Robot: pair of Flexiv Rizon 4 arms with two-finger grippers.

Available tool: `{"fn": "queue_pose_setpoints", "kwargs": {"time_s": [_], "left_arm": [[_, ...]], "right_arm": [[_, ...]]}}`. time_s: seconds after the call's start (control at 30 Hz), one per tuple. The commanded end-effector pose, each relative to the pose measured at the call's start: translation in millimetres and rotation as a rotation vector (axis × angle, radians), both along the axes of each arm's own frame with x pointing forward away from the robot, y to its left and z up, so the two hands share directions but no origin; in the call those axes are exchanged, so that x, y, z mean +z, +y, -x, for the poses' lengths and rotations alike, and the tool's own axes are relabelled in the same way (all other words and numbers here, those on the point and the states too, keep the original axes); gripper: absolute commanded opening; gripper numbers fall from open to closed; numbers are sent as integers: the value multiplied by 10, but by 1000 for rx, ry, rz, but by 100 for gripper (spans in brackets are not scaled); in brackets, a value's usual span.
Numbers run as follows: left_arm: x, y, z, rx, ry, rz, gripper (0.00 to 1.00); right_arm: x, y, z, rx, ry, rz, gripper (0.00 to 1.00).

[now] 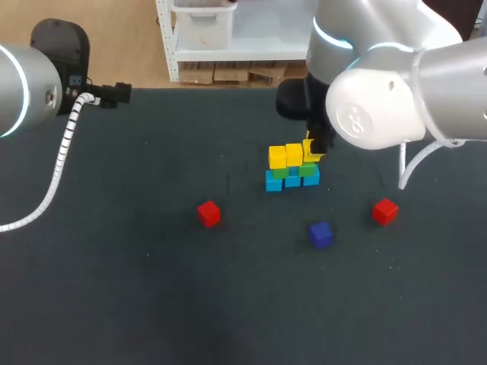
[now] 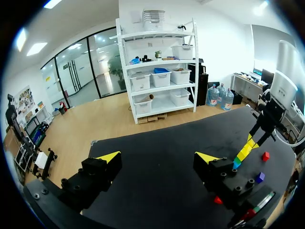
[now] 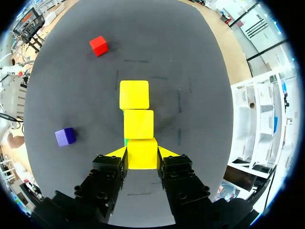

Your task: Place the blue cubes, place green cubes on the blue cubes, place the yellow cubes on the green cubes, then place the red cubes on the yellow cubes, and place purple cube on the red cubes.

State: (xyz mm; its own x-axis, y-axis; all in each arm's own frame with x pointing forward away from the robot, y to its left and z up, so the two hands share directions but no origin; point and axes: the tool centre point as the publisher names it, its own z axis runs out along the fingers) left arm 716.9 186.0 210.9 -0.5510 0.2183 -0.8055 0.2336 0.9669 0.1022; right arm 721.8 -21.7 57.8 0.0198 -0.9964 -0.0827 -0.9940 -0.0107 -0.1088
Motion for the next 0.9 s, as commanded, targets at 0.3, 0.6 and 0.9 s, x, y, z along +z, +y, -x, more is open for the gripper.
{"fn": "queue_pose_setpoints", "kwargs": {"time_s": [0.3,0.6,0.9], "left_arm": [[9,20,-8,-8,5,3,100],[9,20,-8,-8,5,3,100],[9,20,-8,-8,5,3,100]], "right_arm": [[16,4,14,11,4,-1,0],[-17,9,40,17,11,4,0],[-37,13,59,20,18,7,0]]}}
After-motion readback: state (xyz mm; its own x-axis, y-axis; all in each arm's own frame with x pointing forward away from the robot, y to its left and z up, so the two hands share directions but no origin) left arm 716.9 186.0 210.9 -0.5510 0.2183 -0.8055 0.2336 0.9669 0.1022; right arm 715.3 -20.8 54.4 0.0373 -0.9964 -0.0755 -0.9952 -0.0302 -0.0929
